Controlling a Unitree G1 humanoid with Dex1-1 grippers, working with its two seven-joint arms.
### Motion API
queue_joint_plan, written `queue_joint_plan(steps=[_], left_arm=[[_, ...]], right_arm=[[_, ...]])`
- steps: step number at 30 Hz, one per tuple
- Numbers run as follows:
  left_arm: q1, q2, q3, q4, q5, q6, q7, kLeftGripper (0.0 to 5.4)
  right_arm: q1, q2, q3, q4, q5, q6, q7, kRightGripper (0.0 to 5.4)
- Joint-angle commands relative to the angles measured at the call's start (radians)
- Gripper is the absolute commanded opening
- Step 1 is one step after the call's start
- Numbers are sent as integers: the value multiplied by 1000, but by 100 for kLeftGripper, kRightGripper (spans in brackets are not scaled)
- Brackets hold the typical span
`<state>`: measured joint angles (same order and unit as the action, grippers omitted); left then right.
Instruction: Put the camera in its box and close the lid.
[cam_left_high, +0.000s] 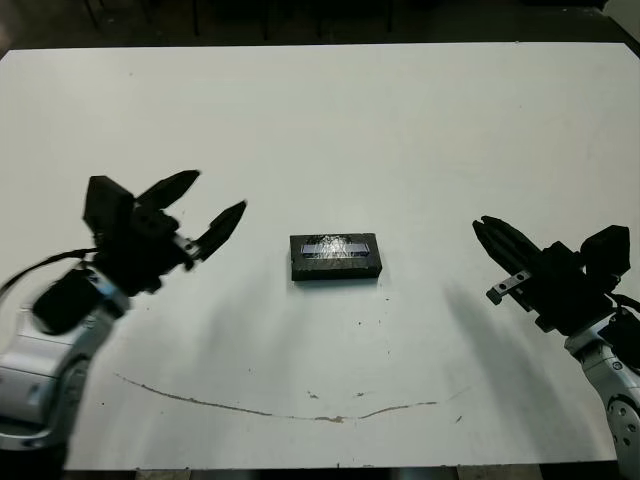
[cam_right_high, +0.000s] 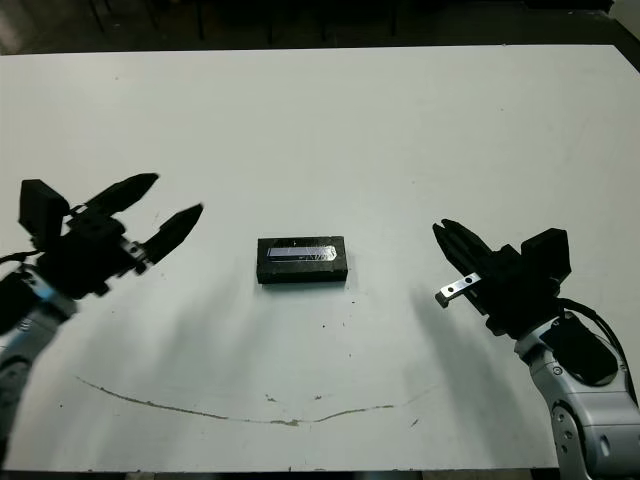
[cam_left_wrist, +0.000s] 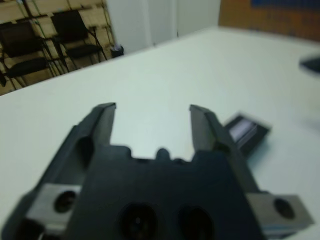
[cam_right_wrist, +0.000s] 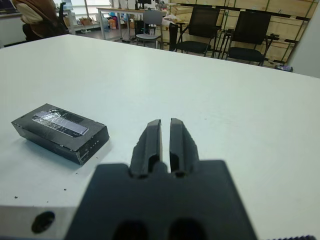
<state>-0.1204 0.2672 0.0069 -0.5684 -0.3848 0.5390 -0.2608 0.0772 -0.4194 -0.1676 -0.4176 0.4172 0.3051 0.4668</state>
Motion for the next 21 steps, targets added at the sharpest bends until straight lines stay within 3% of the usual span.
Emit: queue_joint_plan(steps=[1, 13, 21], left_arm=[[-59, -68, -64, -30, 4, 120, 92, 234], [-159, -298, -293, 181, 78, 325, 244, 7], [-127, -392, -317, 312, 93, 331, 252, 1]], right_arm=[[4, 8, 1, 14, 3, 20, -9, 0], [2, 20, 8, 17, -3, 0, -15, 0], [11, 25, 10, 9, -1, 3, -18, 0]])
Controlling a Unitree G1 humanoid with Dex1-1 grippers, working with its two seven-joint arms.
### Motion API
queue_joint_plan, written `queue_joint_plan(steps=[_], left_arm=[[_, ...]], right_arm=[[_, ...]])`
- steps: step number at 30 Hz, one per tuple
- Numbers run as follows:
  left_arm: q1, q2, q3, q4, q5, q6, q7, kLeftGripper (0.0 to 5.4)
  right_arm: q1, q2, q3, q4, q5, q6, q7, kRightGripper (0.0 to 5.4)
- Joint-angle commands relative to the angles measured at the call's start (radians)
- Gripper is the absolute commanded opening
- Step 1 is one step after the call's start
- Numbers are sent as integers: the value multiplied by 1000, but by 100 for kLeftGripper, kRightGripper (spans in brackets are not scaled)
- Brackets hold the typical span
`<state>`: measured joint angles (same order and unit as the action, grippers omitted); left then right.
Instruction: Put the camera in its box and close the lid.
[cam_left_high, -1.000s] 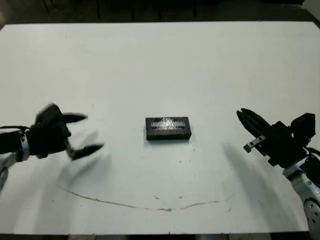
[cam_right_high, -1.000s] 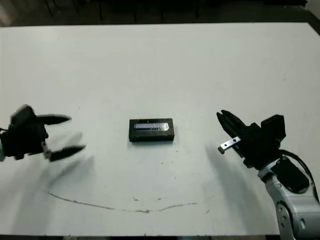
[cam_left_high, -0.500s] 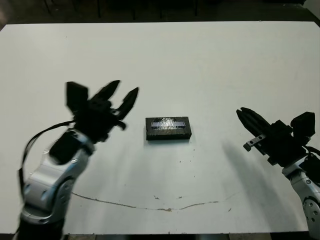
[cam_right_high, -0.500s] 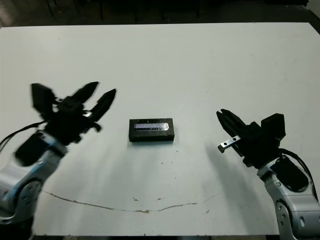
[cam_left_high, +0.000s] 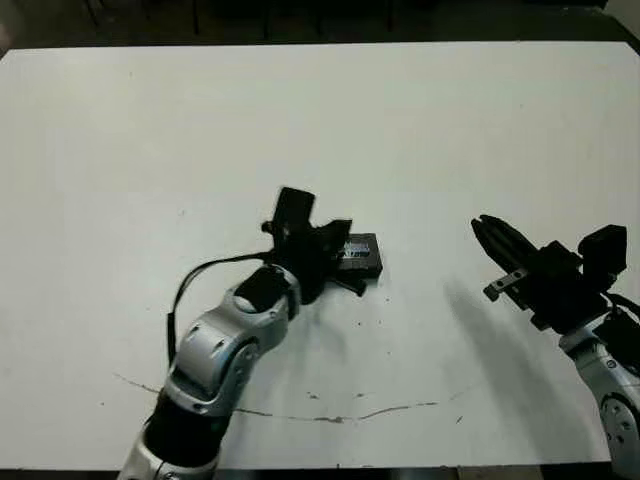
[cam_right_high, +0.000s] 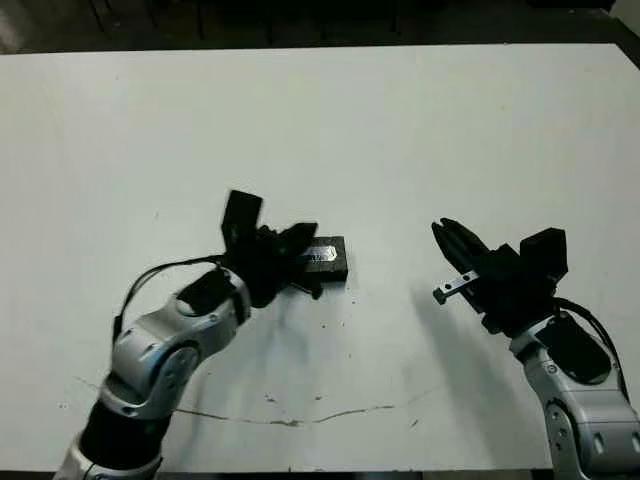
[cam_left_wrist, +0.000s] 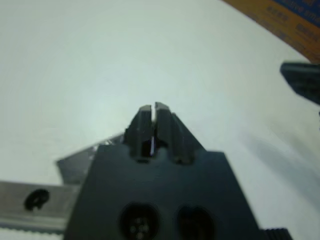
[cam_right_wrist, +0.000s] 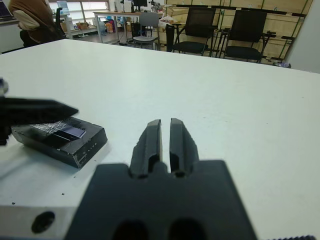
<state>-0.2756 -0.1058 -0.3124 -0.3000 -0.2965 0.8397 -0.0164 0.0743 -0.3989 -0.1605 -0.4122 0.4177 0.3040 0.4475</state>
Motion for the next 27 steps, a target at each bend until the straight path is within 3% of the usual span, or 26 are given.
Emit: queue_joint_plan(steps=[1, 17, 21, 27], left_arm=[[34, -19, 0, 53, 7, 32, 2, 1], [84, 26, 74, 177, 32, 28, -48, 1], [113, 42, 99, 114, 22, 20, -60, 1], [181, 147, 192, -135, -10, 19, -107, 1]], right_arm=[[16, 6, 4, 2, -4, 1, 0, 0], [27, -2, 6, -15, -1, 27, -3, 0], [26, -1, 4, -14, 10, 27, 3, 0], [33, 1, -4, -20, 10, 2, 9, 0]])
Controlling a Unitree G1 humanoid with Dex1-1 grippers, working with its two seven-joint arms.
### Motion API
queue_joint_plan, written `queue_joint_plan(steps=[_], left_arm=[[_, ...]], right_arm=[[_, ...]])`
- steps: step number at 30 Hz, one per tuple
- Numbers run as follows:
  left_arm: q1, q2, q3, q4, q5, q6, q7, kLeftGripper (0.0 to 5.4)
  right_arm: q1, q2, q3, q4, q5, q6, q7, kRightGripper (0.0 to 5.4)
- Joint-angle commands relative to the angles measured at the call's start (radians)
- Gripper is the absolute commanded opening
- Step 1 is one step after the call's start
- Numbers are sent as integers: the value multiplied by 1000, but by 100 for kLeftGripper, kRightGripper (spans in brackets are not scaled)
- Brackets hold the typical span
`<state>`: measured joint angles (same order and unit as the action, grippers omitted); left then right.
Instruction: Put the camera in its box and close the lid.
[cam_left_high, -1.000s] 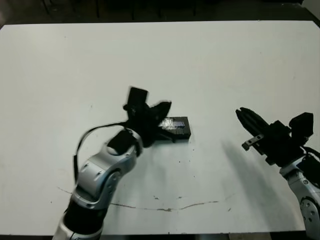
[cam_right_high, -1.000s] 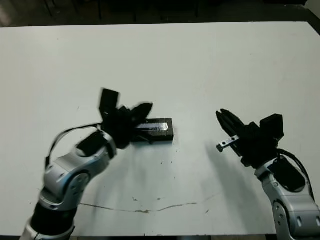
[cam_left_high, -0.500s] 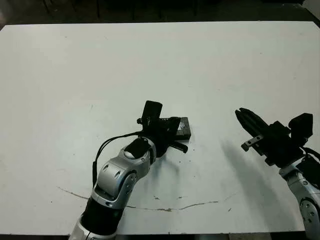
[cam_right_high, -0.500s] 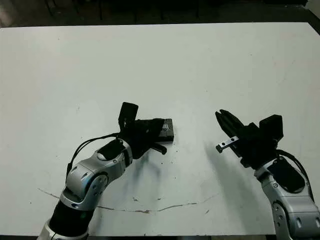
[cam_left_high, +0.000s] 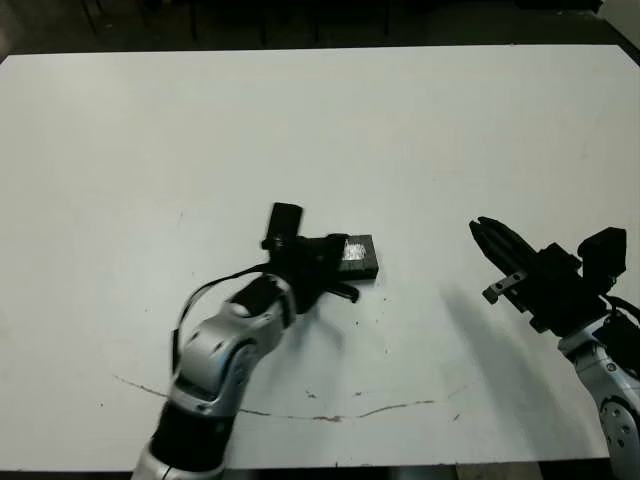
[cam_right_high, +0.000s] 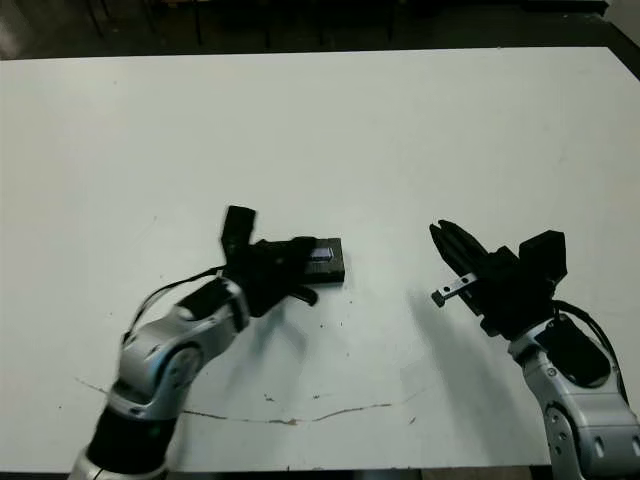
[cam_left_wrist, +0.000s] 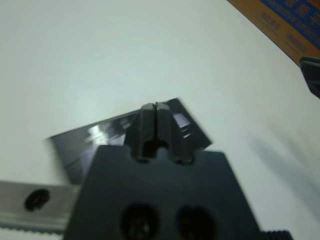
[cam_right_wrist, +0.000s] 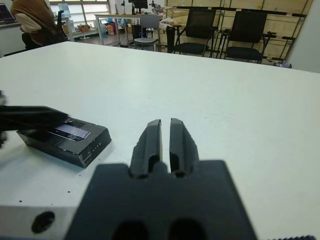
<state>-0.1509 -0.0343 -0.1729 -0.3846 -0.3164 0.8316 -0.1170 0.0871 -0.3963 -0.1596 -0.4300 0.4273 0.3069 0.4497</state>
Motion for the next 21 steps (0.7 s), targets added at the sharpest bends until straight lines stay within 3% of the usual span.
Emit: queue_joint_plan(steps=[1, 4, 7, 9, 14, 21], left_arm=[[62, 93, 74, -78, 10, 16, -9, 1], [87, 149, 155, -147, 16, -79, -30, 1], [114, 208, 222, -162, 65, -271, -55, 1], [119, 236, 274, -135, 102, -426, -66, 1], [119, 234, 363, -23, 128, -687, -64, 1], [159, 182, 372, 149, 161, -895, -29, 1]], right_arm=[[19, -3, -6, -2, -2, -8, 9, 0], [16, 5, -12, -20, -6, 4, -18, 0], [1, 22, -17, -27, 3, 15, -50, 0], [-26, 39, -19, 3, 15, -16, -43, 0], [-98, 58, -7, 67, -20, -81, -50, 0], [-153, 138, 75, 94, -217, -161, -208, 0]])
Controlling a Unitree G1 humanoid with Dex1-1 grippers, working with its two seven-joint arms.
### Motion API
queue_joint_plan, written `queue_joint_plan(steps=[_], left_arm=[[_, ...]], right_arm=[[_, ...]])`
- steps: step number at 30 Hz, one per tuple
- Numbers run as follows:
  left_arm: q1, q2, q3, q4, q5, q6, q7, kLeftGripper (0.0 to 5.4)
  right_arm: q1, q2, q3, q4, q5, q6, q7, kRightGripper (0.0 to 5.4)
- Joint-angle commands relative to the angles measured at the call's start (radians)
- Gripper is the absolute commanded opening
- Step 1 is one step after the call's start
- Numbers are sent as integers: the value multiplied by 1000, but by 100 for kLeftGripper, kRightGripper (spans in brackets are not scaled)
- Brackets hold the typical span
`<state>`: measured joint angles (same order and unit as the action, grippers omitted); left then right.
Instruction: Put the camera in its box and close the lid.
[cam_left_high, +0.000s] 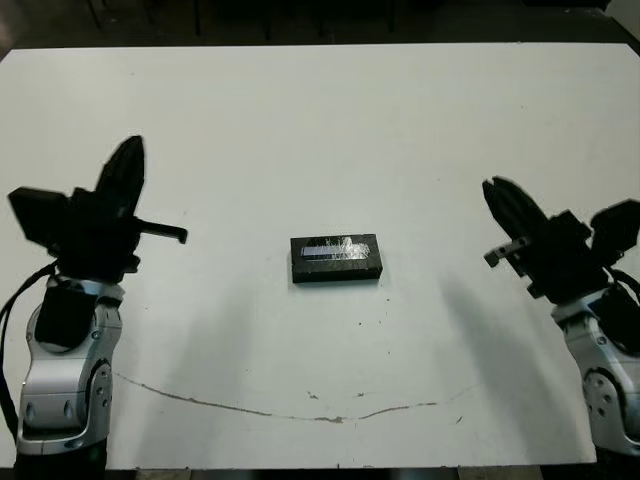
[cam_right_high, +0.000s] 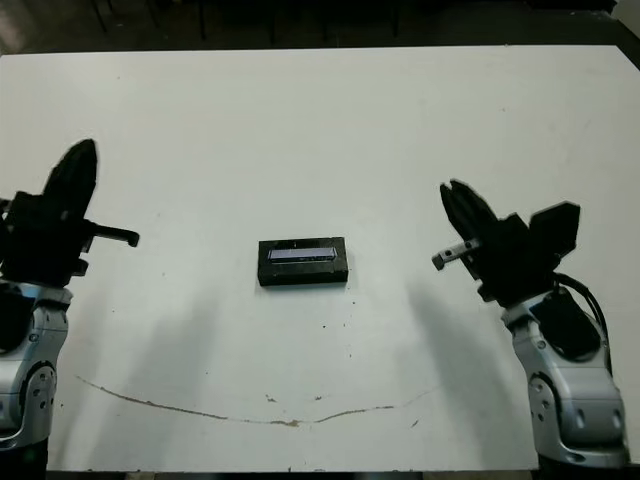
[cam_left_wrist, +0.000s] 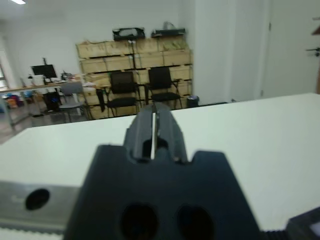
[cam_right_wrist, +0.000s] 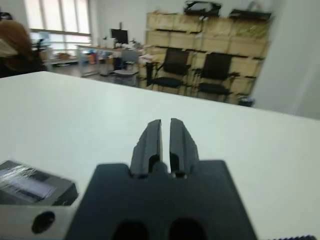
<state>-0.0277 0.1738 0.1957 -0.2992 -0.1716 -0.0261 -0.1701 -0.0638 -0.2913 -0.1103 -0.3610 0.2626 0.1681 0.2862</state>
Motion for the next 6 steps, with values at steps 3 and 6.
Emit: queue_joint_plan(steps=[3, 6], left_arm=[[47, -60, -5, 111, 22, -84, 46, 1], [54, -81, -19, 132, 37, -108, 63, 1]], right_arm=[[-15, 69, 41, 51, -73, -36, -71, 0], [-20, 87, 49, 65, -83, -45, -80, 0]])
